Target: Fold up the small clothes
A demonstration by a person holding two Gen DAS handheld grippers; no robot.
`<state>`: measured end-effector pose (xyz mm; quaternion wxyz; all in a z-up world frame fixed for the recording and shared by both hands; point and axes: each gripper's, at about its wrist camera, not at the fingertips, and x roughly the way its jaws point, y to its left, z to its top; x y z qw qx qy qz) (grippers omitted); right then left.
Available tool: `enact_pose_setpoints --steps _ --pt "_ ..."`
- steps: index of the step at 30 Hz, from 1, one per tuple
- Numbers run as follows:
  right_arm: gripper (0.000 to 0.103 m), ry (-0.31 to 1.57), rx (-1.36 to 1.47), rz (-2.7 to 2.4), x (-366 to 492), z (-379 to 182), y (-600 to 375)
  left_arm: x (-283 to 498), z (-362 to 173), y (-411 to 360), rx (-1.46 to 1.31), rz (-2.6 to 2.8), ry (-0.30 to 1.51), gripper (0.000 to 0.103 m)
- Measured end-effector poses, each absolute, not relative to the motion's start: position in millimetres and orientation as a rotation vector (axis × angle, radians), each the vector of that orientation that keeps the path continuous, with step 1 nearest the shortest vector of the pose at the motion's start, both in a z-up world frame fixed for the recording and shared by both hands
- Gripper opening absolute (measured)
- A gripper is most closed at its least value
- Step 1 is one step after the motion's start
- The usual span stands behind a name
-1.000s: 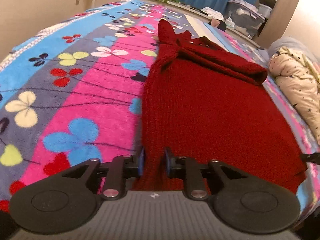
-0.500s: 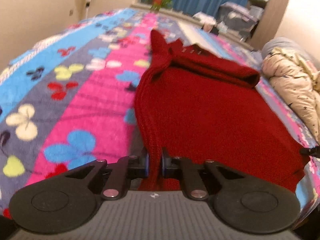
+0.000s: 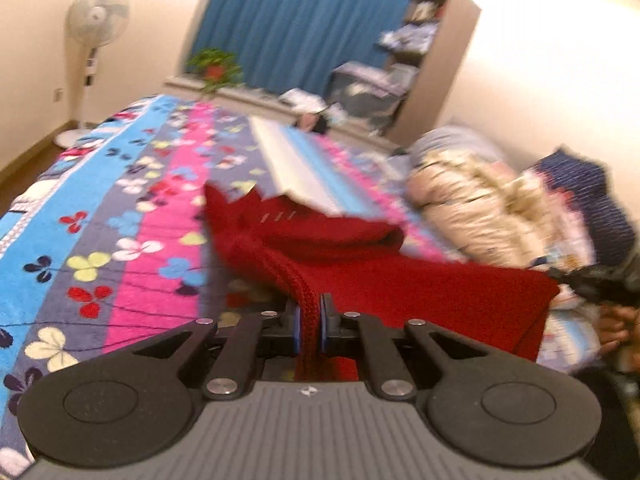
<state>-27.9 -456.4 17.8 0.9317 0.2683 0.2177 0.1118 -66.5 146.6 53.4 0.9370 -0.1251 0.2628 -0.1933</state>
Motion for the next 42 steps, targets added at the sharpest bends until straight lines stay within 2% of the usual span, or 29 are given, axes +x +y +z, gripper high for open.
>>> enact_pose_setpoints --steps 4,8,13,18,22,28,32,37,39,40,41,42 --pt "0.000 0.328 0.581 0.221 -88 43 -476 -93 82 164 -0.285 -0.486 0.494 0.009" --pt "0.000 0.220 0.635 0.150 -100 53 -508 -45 75 176 -0.386 -0.473 0.600 0.009" --pt "0.000 0.374 0.634 0.025 -24 19 -519 45 39 149 -0.284 -0.416 0.768 0.009" --pt "0.004 0.562 0.626 0.024 18 -21 -486 88 21 134 -0.273 -0.446 0.764 0.009" --pt "0.016 0.731 0.590 0.016 21 -66 -453 100 0 146 -0.365 -0.436 0.762 0.009" --pt "0.049 1.005 0.458 -0.033 7 -123 -418 105 -7 151 -0.362 -0.428 0.770 0.009" --pt "0.055 1.107 0.420 0.009 -6 -139 -402 104 -9 150 -0.349 -0.426 0.770 0.009" --pt "0.057 1.158 0.365 0.064 -6 -140 -384 103 -10 151 -0.354 -0.429 0.769 0.010" --pt "0.052 1.170 0.345 0.108 -6 -141 -376 102 -10 153 -0.358 -0.430 0.769 0.010" --pt "0.044 1.170 0.332 0.123 -7 -140 -372 101 -10 154 -0.361 -0.430 0.770 0.010" --pt "0.029 1.168 0.320 0.138 -8 -140 -368 100 -9 155 -0.362 -0.430 0.771 0.010" --pt "0.022 1.168 0.327 0.151 -8 -140 -368 100 -9 155 -0.362 -0.428 0.771 0.010"
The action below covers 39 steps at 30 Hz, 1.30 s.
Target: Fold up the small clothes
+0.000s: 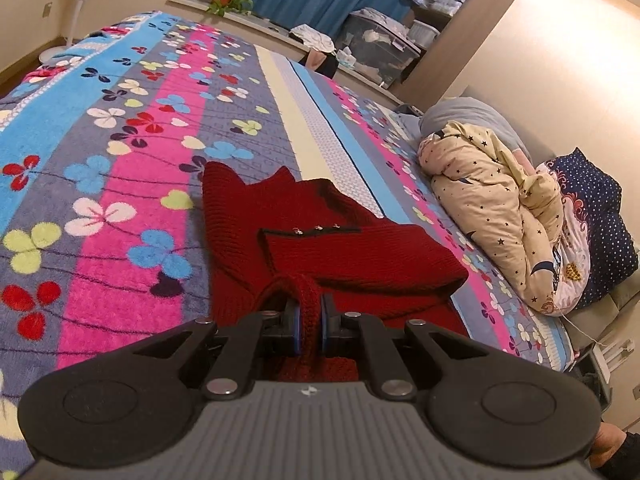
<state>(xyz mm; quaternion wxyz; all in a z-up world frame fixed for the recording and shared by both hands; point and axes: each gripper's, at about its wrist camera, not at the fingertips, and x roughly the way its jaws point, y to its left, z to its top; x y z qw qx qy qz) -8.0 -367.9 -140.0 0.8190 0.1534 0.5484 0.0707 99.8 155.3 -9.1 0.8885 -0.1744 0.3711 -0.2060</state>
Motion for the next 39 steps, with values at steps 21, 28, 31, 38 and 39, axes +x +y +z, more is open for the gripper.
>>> enact_pose_setpoints --steps 21,28,31,38,39 --pt "0.053 1.153 0.198 0.154 -19 -133 -351 99 -10 154 -0.373 -0.408 0.788 0.010" --pt "0.011 1.142 0.274 0.149 -17 -130 -360 99 -10 153 -0.372 -0.407 0.789 0.010" --pt "0.010 1.090 0.305 0.174 -21 -122 -365 99 -9 155 -0.373 -0.408 0.791 0.010" --pt "0.009 0.852 0.666 0.388 -20 -74 -403 109 -10 165 -0.421 -0.412 0.795 0.010" --pt "0.008 0.826 0.690 0.415 -14 -66 -408 116 -11 170 -0.447 -0.410 0.797 0.010"
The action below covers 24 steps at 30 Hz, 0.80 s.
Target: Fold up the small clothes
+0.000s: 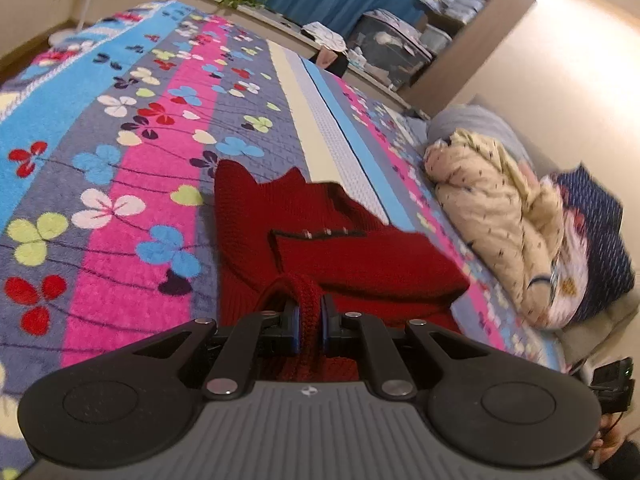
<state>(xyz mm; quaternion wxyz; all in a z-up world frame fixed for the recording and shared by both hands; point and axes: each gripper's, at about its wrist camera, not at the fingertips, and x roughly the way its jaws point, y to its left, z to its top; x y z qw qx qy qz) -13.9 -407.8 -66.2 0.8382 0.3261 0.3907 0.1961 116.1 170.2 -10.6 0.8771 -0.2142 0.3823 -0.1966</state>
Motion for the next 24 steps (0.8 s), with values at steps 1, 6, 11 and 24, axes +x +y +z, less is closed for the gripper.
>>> enact_pose_setpoints --steps 1,6,11,24 --pt "0.007 0.798 0.722 0.430 -3 -58 -416 126 -12 177 -0.483 -0.397 0.799 0.010" --pt "0.008 0.614 1.145 0.212 83 -54 -485 170 -41 231 -0.812 -0.170 0.812 0.014" --pt "0.010 0.631 1.142 -0.054 109 -79 -513 164 -52 251 -0.838 -0.091 0.853 0.017" --pt "0.051 0.675 0.753 0.075 135 -84 -460 172 -48 237 -0.724 -0.116 0.872 0.068"
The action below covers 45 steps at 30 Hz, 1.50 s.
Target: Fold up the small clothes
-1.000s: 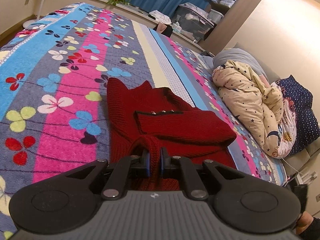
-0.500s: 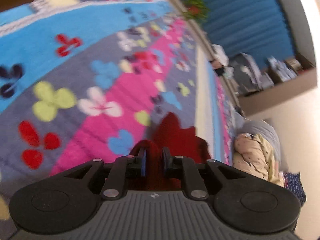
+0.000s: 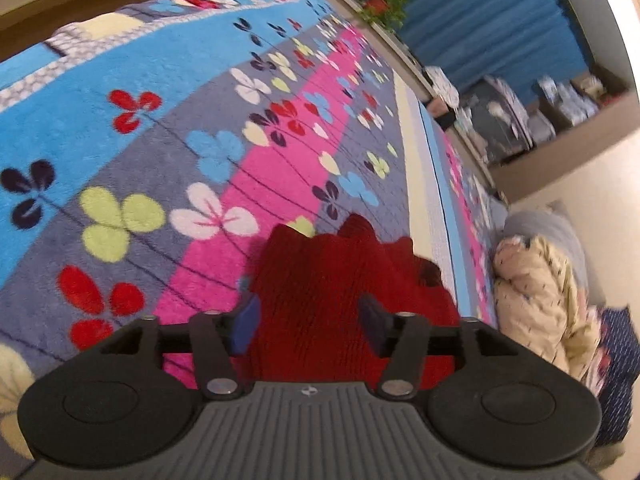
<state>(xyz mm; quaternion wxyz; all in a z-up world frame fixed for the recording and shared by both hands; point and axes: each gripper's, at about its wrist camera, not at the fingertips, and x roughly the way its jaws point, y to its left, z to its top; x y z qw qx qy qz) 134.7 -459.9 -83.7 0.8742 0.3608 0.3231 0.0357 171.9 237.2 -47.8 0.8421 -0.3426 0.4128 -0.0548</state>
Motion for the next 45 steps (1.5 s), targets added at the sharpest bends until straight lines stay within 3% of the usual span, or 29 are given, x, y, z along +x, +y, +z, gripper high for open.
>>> enact_pose_setpoints --steps 2,5,9,12,13,14,15,17,18,31,34,37,40,42,43,44,45 --pt "0.060 0.658 0.725 0.123 137 -78 -446 179 -51 226 -0.665 -0.124 0.898 0.081" --pt "0.067 0.649 0.673 0.169 146 -73 -430 190 -60 209 -0.558 -0.109 0.953 0.083" --pt "0.068 0.741 0.545 0.180 161 -76 -398 204 -80 193 -0.477 -0.087 1.019 0.083" --pt "0.058 0.741 0.376 0.147 163 -75 -374 209 -88 185 -0.431 -0.077 1.024 0.081" --pt "0.045 0.736 0.330 0.126 163 -74 -369 210 -89 182 -0.410 -0.075 1.016 0.075" --pt "0.036 0.731 0.295 0.116 163 -73 -367 210 -90 180 -0.404 -0.086 1.013 0.061" --pt "0.031 0.725 0.280 0.114 164 -73 -366 210 -90 178 -0.397 -0.097 1.011 0.054" --pt "0.016 0.702 0.246 0.105 160 -69 -362 209 -86 172 -0.336 -0.093 0.990 0.013" --pt "0.016 0.697 0.229 0.096 160 -68 -361 209 -84 169 -0.299 -0.086 0.983 0.008" --pt "0.013 0.613 0.236 0.096 158 -57 -365 202 -39 175 -0.309 -0.110 0.752 0.007" --pt "0.018 0.703 0.273 0.095 167 -68 -369 209 -48 174 -0.340 -0.136 0.827 0.008" --pt "0.037 0.708 0.282 0.066 167 -69 -374 215 -58 175 -0.369 -0.149 0.880 0.013" --pt "0.038 0.691 0.277 0.060 166 -69 -376 219 -65 169 -0.338 -0.157 0.923 0.020" --pt "0.034 0.666 0.244 0.059 164 -67 -371 220 -72 162 -0.279 -0.128 0.957 0.020" --pt "0.025 0.648 0.219 0.055 163 -65 -369 220 -74 161 -0.261 -0.115 0.965 0.020" --pt "0.008 0.630 0.199 0.056 161 -63 -367 221 -76 162 -0.261 -0.111 0.969 0.018" --pt "0.001 0.617 0.190 0.051 160 -61 -366 220 -76 163 -0.267 -0.107 0.965 0.013"
